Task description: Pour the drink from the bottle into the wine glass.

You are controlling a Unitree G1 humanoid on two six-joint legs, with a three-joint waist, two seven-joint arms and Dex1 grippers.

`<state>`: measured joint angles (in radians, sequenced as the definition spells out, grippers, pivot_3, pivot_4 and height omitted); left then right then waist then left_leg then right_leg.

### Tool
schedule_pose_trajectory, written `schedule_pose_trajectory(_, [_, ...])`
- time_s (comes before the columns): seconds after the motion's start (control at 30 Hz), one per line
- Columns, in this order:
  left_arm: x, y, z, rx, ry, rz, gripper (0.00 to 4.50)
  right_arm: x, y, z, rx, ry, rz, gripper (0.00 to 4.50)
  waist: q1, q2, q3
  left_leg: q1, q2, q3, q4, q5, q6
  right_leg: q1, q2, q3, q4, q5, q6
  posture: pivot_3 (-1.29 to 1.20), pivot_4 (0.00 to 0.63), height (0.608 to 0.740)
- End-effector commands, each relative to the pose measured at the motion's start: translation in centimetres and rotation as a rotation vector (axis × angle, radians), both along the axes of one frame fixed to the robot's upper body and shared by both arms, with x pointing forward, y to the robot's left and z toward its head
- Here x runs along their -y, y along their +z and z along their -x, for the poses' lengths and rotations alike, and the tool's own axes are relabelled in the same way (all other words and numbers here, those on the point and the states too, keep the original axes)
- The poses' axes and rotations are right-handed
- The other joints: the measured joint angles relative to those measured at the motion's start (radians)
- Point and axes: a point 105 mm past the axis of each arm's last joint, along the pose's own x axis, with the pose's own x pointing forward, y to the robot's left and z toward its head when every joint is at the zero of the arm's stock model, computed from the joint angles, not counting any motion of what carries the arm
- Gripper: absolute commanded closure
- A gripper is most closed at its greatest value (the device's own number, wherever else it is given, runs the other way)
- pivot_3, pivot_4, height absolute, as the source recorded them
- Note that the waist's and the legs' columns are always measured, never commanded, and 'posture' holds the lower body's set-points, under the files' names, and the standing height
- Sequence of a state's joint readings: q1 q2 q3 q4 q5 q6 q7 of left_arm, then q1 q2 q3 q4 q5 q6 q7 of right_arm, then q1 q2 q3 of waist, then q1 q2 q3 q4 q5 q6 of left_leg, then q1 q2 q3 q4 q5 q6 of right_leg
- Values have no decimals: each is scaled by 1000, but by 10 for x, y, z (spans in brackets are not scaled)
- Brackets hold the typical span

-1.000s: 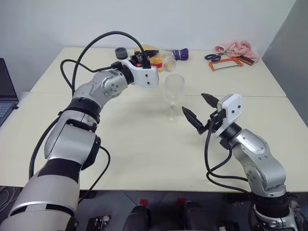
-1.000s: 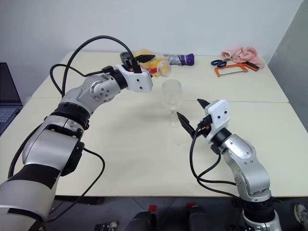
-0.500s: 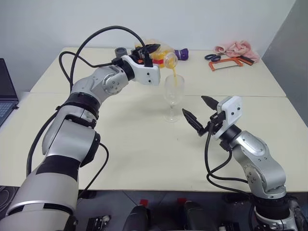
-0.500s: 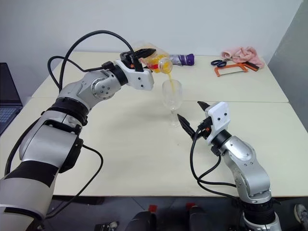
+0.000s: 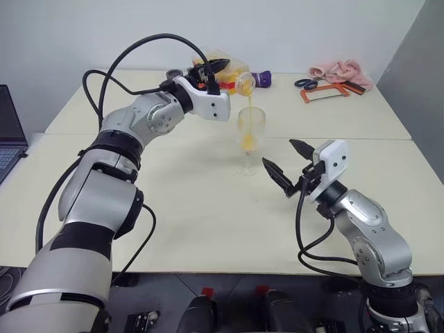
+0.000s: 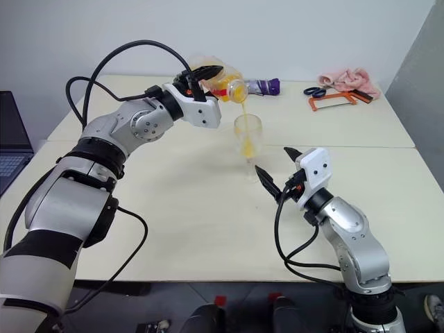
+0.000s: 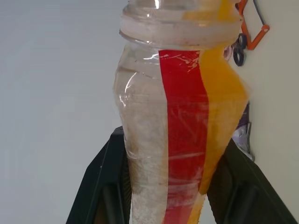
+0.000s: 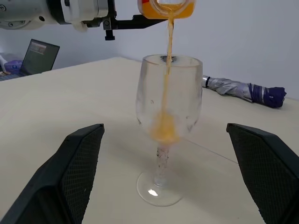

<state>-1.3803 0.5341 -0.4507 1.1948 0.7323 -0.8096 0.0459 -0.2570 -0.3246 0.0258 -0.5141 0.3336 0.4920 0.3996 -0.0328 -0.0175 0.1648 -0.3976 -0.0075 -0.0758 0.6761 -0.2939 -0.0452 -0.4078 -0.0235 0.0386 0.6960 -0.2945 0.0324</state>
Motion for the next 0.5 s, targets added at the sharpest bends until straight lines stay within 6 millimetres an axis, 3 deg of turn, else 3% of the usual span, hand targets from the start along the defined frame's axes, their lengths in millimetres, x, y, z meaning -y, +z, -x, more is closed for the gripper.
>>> schedule_pose_trajectory(0.03, [-1,27,4,78,-1,21,2811,-5,11,8,48,31,-18,0,0,0,0,0,0,0,0,0,0,0,0,0,0,0,0,0,150,740])
schedule_pose_trajectory(0.5, [-3,30,2,98,14,11,2811,-8,11,10,50,33,-39,0,0,0,0,0,0,0,2,0,0,0,0,0,2,0,0,0,150,740])
